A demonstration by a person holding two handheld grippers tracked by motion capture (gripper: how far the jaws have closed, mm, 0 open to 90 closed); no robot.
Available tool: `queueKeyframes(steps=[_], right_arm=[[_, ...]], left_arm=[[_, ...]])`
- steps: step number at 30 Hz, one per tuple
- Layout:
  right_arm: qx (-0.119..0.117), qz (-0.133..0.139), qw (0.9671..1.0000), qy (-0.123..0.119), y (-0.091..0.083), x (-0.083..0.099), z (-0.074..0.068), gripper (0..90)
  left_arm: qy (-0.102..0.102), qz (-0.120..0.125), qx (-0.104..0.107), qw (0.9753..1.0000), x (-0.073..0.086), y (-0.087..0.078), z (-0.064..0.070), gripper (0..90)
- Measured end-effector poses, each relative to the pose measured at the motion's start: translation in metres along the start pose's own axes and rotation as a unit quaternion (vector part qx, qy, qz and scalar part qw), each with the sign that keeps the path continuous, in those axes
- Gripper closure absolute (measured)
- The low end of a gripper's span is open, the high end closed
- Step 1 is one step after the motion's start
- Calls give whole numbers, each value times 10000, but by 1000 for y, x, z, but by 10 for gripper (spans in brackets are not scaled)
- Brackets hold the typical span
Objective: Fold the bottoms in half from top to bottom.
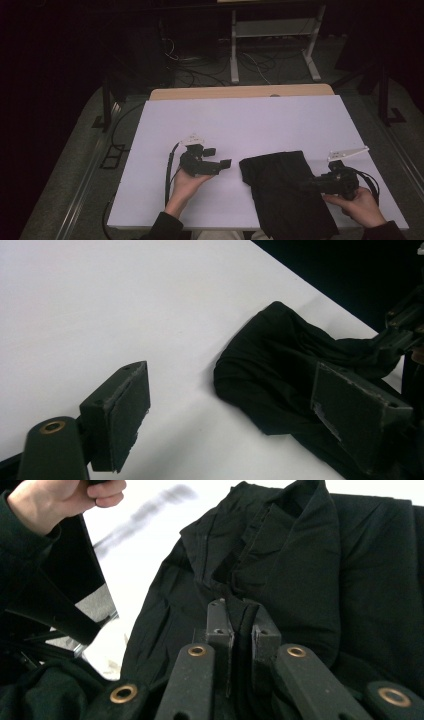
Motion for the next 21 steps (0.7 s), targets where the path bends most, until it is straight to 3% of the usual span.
queueKeyframes(steps=[5, 11, 21], right_arm=[[-77, -94, 9998, -168, 1, 5, -3, 811], [-135, -407, 9984, -379, 7, 11, -8, 804], [-99, -929, 9923, -815, 17, 20, -20, 755]], left_arm=[[-39, 4, -17, 10000, 3, 0, -2, 154], [-5, -108, -41, 9999, 6, 4, -2, 147], [64, -131, -26, 9999, 7, 7, 2, 142]])
Point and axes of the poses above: each handheld gripper's, and its own axes: y roughly forward along the jaws, x roughly out of its underside, z roughly to its right, the point moved 2 cm from there along y, roughly forward along the jaws, and after that the axes turned 7 degrees about x, right-handed, at the moved point
